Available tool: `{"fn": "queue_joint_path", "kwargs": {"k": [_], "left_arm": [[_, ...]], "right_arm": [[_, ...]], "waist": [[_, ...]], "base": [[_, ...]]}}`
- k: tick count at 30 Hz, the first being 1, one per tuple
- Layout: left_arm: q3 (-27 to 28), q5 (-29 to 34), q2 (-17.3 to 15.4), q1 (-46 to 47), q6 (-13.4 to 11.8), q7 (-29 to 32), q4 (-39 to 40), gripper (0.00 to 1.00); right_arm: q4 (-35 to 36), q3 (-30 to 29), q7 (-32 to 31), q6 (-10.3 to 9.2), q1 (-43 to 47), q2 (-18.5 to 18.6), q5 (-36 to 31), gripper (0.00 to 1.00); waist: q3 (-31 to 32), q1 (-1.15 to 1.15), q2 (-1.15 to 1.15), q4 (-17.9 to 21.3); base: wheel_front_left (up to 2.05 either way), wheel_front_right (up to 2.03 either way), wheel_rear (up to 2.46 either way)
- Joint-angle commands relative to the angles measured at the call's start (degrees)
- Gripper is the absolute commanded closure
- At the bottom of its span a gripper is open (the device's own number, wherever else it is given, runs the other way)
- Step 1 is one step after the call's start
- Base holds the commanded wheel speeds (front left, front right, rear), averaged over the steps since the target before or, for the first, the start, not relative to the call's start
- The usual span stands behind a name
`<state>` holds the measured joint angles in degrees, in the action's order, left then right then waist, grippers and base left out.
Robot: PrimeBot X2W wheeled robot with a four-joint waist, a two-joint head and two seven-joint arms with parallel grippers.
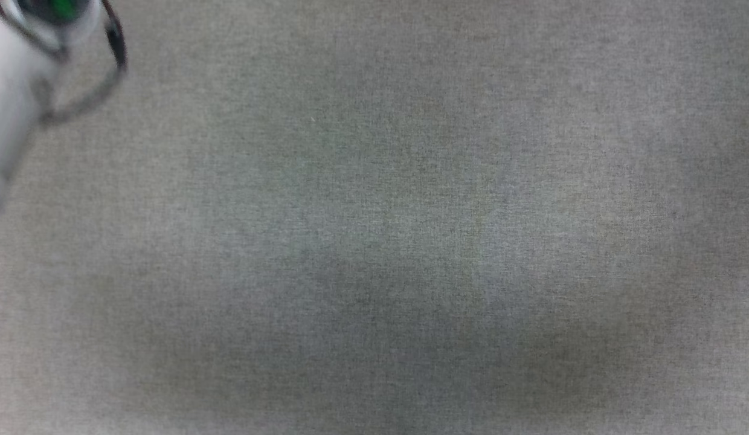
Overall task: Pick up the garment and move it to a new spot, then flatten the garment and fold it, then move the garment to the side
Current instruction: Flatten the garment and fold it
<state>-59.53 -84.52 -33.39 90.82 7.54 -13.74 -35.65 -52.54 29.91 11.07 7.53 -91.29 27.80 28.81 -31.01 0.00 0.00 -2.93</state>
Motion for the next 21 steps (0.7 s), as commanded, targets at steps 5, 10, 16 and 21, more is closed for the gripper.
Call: {"fn": "queue_joint_path", "kwargs": {"k": [5,10,16,21], "left_arm": [[-0.7,-3.2,-5.0,-12.6,-0.1,-1.0,11.0,1.0],[-1.1,-3.8,-10.0,-24.2,-0.1,-1.4,21.0,1.0],[1.6,-2.0,-14.2,-37.6,-0.1,-1.5,27.6,1.0],[3.2,1.4,-16.3,-47.2,-0.1,-1.5,31.3,1.0]], "right_arm": [[12.7,1.1,-5.3,-0.08,15.1,6.1,4.3,1.0],[27.7,-5.4,-15.0,-0.08,33.7,11.3,7.1,1.0],[46.1,-20.0,-29.7,-0.08,56.7,10.8,7.8,1.0],[62.6,-30.1,-44.4,-0.07,74.5,5.5,4.8,1.0]], "waist": [[2.8,0.0,0.0,-0.7],[5.6,0.0,0.0,-0.8],[8.5,0.0,0.0,-0.6],[10.8,0.0,0.0,-0.1]], "base": [[0.0,0.0,0.0],[0.0,0.0,0.0],[0.0,0.0,0.0],[0.0,0.0,0.0]]}}
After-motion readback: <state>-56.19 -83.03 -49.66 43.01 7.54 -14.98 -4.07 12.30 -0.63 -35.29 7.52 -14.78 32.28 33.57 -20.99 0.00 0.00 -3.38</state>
